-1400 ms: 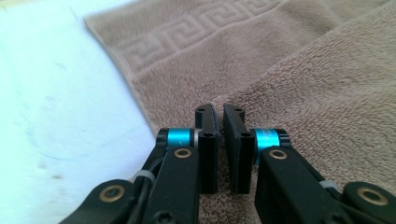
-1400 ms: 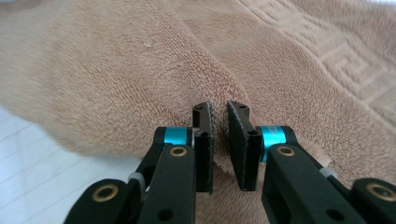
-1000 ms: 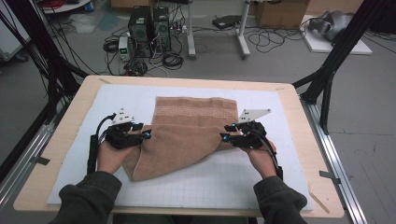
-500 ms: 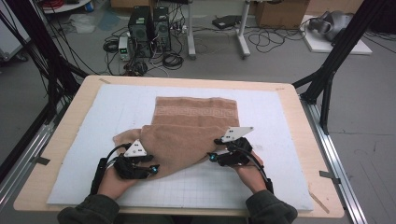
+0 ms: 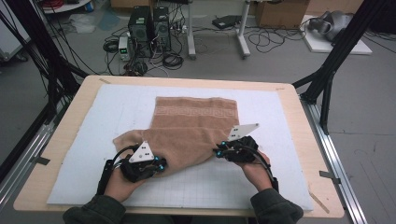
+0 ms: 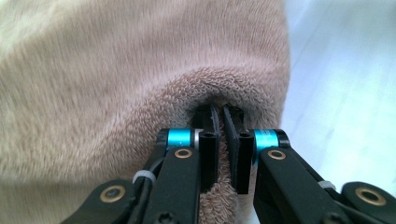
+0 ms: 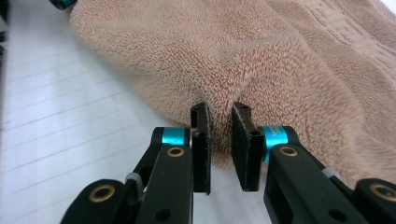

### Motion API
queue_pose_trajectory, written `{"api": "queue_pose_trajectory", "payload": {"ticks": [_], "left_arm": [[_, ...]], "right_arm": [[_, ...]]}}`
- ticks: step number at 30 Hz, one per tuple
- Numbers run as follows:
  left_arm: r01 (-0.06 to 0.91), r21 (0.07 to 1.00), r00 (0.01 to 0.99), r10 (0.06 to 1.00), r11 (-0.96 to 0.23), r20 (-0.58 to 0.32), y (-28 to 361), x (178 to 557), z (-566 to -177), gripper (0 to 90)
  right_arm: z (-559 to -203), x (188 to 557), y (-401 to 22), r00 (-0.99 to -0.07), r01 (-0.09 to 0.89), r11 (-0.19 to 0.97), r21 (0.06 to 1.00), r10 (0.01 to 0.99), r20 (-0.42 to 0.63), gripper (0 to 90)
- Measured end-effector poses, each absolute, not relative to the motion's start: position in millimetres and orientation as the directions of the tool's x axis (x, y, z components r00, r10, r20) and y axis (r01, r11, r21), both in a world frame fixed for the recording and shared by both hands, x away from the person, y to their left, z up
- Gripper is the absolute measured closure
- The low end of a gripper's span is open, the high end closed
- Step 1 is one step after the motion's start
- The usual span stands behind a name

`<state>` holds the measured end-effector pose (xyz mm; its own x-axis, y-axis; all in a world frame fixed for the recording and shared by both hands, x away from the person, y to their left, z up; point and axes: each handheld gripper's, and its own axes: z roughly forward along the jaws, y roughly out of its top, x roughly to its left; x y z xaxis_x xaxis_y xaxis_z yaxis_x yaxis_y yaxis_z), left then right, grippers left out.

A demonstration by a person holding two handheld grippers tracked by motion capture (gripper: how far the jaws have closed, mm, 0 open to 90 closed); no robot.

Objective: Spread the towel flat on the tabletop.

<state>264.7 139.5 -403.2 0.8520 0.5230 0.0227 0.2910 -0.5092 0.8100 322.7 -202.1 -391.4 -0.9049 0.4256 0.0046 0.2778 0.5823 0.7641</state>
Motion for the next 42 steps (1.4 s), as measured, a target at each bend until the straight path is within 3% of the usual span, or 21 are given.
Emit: {"api": "queue_pose_trajectory", "payload": {"ticks": [5,9,15,21,23,26,29,35,42], "left_arm": [[0.248,0.855,0.871,0.491,-0.455,0.008,131.4,257.8,-374.6,84.9],[0.244,0.873,0.839,0.543,-0.422,0.028,138.7,272.5,-360.7,85.0],[0.365,0.863,0.714,0.7,-0.348,-0.02,152.9,336.6,-378.7,85.0],[0.493,0.791,0.636,0.771,-0.362,-0.043,152.0,386.5,-415.7,85.0],[0.511,0.779,0.628,0.776,-0.363,-0.051,151.5,392.0,-422.9,84.7],[0.496,0.789,0.633,0.773,-0.362,-0.044,153.7,389.7,-419.1,82.4],[0.485,0.809,0.627,0.777,-0.331,-0.058,161.4,381.7,-407.9,73.7],[0.434,0.841,0.638,0.769,-0.322,-0.035,178.9,350.2,-386.3,56.7],[0.414,0.823,0.699,0.715,-0.388,-0.014,181.6,309.9,-399.2,44.9]], "right_arm": [[-363.2,313.7,-217.6,-0.902,0.261,0.578,0.773,0.431,-0.017,79.7],[-347.0,320.1,-223.2,-0.891,0.265,0.574,0.775,0.453,-0.031,79.7],[-360.7,365.1,-213.5,-0.848,0.342,0.563,0.753,0.53,-0.011,79.1],[-389.2,405.1,-192.6,-0.819,0.417,0.571,0.707,0.574,0.02,76.7],[-397.0,412.7,-191.7,-0.81,0.438,0.563,0.701,0.585,0.037,71.7],[-398.9,414.0,-195.4,-0.809,0.451,0.555,0.699,0.586,0.057,68.7],[-387.2,404.7,-203.2,-0.804,0.433,0.523,0.734,0.592,0.053,60.7],[-371.0,368.7,-203.9,-0.838,0.351,0.521,0.778,0.546,0.012,57.2],[-394.7,342.9,-188.2,-0.87,0.306,0.562,0.768,0.492,-0.014,50.4]]}}
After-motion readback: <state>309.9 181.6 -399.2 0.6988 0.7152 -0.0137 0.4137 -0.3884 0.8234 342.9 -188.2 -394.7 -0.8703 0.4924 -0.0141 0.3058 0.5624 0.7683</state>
